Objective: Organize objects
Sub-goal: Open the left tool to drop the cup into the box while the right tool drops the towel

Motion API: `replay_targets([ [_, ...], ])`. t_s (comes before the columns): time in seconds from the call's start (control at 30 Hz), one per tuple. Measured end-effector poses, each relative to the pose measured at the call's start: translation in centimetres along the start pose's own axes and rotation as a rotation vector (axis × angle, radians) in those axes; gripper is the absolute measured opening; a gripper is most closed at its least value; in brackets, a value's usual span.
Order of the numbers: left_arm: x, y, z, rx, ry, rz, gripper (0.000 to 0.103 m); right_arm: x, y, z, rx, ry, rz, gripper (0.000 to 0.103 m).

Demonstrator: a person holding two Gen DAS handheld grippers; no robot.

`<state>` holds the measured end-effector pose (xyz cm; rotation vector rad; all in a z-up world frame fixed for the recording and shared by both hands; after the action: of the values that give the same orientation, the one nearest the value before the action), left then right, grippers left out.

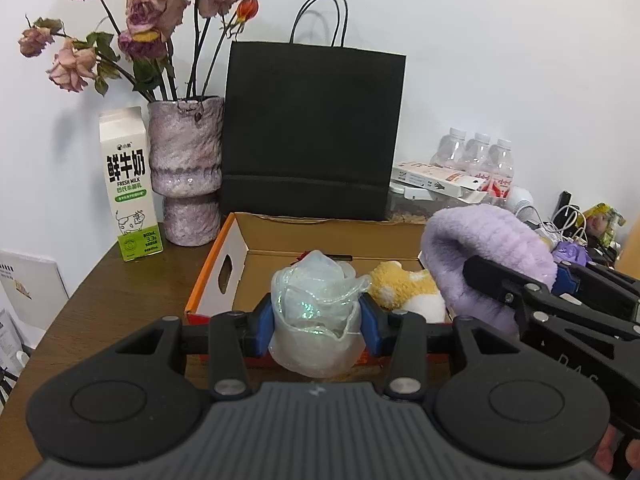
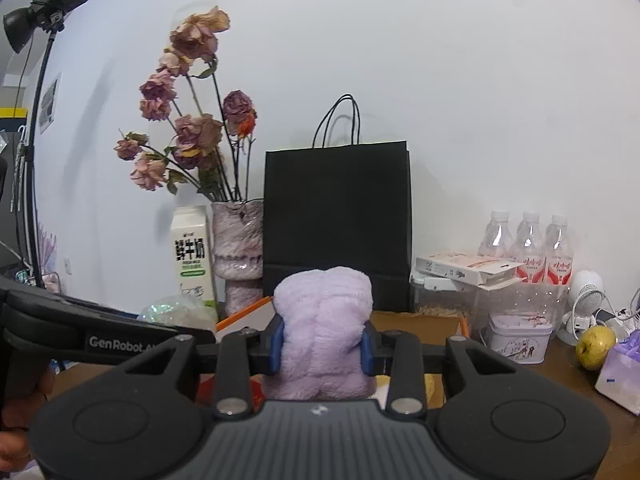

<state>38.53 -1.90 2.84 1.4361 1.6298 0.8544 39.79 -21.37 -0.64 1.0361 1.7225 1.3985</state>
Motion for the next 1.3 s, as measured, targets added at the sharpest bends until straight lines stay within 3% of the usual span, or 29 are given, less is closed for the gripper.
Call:
replay_targets([
  [0.77,-0.9,3.7,8.4,0.026,0.079,0.011,0.044,-2.8,0.5,8.4,0.027,-0.012,0.018,0.034],
  [1.3,0.0,3.4,14.7,0.063,0.161,-0.008,0.044,-4.4,-2.1,13.0,0.093,-0.045,0.021,0.034],
])
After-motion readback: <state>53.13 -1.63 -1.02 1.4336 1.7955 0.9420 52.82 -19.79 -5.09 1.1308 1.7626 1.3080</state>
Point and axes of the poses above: each gripper's, at about its wrist camera, not at the fingertips, and z roughly the way its jaws point, x to its left, y to its top, the point moved 1 cm from there along z, roughly the way its jaws point, and after that the axes turned 3 degrees about -z, right-handed, at the moved point
